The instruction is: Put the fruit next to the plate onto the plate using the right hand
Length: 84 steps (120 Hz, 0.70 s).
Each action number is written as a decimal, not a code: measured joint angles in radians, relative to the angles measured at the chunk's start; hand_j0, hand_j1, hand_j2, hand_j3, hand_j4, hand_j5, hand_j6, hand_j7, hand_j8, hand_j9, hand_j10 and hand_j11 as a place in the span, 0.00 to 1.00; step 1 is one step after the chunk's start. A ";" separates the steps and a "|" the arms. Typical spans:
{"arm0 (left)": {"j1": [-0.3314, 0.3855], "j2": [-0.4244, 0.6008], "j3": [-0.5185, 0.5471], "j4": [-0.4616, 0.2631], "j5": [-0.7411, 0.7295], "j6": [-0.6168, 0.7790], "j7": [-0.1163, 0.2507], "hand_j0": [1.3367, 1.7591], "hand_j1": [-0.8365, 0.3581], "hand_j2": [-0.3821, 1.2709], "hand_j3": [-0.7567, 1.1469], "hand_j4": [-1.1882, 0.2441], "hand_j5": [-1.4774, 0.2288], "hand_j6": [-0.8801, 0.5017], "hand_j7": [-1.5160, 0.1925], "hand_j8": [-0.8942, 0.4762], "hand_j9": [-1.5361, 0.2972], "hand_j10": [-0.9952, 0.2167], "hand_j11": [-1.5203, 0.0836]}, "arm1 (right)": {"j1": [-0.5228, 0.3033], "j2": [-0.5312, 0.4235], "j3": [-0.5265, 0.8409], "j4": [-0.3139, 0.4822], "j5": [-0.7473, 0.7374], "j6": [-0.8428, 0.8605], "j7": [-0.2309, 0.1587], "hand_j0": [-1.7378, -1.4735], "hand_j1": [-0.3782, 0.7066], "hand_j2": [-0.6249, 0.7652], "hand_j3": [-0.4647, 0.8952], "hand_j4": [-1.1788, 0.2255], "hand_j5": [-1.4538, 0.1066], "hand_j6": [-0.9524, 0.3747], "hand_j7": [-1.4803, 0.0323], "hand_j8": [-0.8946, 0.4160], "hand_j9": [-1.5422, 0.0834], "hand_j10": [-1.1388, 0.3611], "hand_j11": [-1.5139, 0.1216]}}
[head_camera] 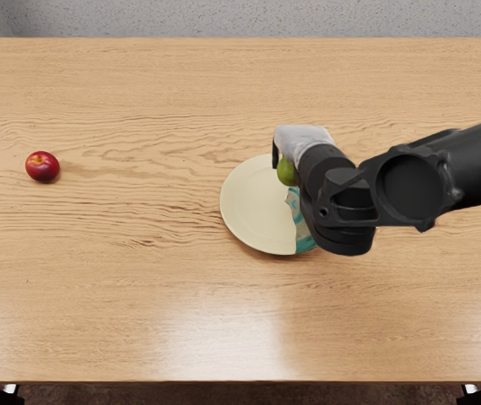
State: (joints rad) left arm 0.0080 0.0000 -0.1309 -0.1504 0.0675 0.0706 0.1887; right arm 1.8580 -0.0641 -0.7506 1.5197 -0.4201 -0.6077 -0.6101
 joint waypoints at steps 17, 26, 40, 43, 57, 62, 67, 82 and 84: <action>0.000 0.000 0.000 0.000 0.000 0.000 0.000 0.76 0.99 0.23 0.40 0.83 0.87 0.64 0.89 0.65 0.84 0.82 0.95 | -0.043 0.047 -0.001 -0.085 0.004 -0.001 -0.001 0.31 0.62 0.64 0.34 0.39 0.33 0.40 0.38 0.34 0.39 0.30 0.37; 0.000 0.000 0.000 0.000 0.000 0.000 0.000 0.76 0.99 0.23 0.40 0.83 0.87 0.64 0.89 0.65 0.84 0.82 0.95 | -0.066 0.056 -0.001 -0.127 0.004 -0.002 -0.001 0.32 0.61 0.64 0.34 0.39 0.33 0.40 0.38 0.34 0.39 0.30 0.37; 0.000 0.000 0.000 0.000 0.000 0.000 0.000 0.76 0.99 0.23 0.40 0.83 0.87 0.64 0.89 0.65 0.84 0.82 0.95 | -0.083 0.061 -0.001 -0.163 0.004 -0.002 -0.002 0.32 0.61 0.64 0.34 0.39 0.34 0.39 0.38 0.34 0.39 0.30 0.37; 0.000 0.000 0.000 0.000 0.000 0.000 0.000 0.76 0.99 0.23 0.40 0.83 0.87 0.64 0.89 0.65 0.84 0.82 0.95 | -0.085 0.062 0.000 -0.167 0.004 -0.002 -0.002 0.32 0.61 0.64 0.34 0.39 0.34 0.39 0.38 0.34 0.39 0.30 0.37; 0.000 0.000 0.000 0.000 0.000 0.000 0.000 0.76 0.99 0.23 0.40 0.83 0.87 0.64 0.89 0.65 0.84 0.82 0.95 | -0.093 0.063 0.007 -0.171 0.005 -0.002 -0.002 0.32 0.61 0.64 0.34 0.38 0.34 0.39 0.38 0.33 0.39 0.30 0.37; 0.000 0.000 0.000 0.000 0.000 0.000 0.000 0.76 0.99 0.23 0.40 0.83 0.87 0.64 0.89 0.65 0.84 0.82 0.95 | -0.097 0.064 0.009 -0.169 0.005 -0.003 -0.002 0.32 0.61 0.63 0.34 0.38 0.34 0.39 0.38 0.33 0.39 0.30 0.38; 0.000 0.000 0.000 0.000 0.000 0.000 0.000 0.76 0.99 0.23 0.40 0.83 0.87 0.64 0.89 0.65 0.84 0.82 0.95 | -0.105 0.064 0.013 -0.167 0.004 -0.003 -0.002 0.32 0.60 0.63 0.34 0.38 0.34 0.39 0.38 0.33 0.39 0.30 0.38; 0.001 0.000 0.000 0.000 0.000 0.000 0.000 0.76 0.99 0.23 0.40 0.83 0.87 0.64 0.89 0.65 0.84 0.82 0.95 | -0.108 0.064 0.020 -0.162 0.007 -0.003 -0.001 0.32 0.48 0.59 0.34 0.48 0.47 0.46 0.52 0.40 0.52 0.40 0.50; 0.000 0.000 0.000 0.000 0.000 0.000 0.000 0.76 0.99 0.23 0.40 0.83 0.87 0.64 0.89 0.65 0.84 0.82 0.95 | -0.105 0.064 0.022 -0.161 0.011 -0.003 -0.001 0.31 0.44 0.58 0.34 0.51 0.51 0.48 0.55 0.43 0.55 0.43 0.53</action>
State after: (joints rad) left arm 0.0083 0.0000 -0.1308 -0.1503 0.0675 0.0706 0.1888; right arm 1.7531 -0.0001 -0.7289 1.3591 -0.4092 -0.6104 -0.6114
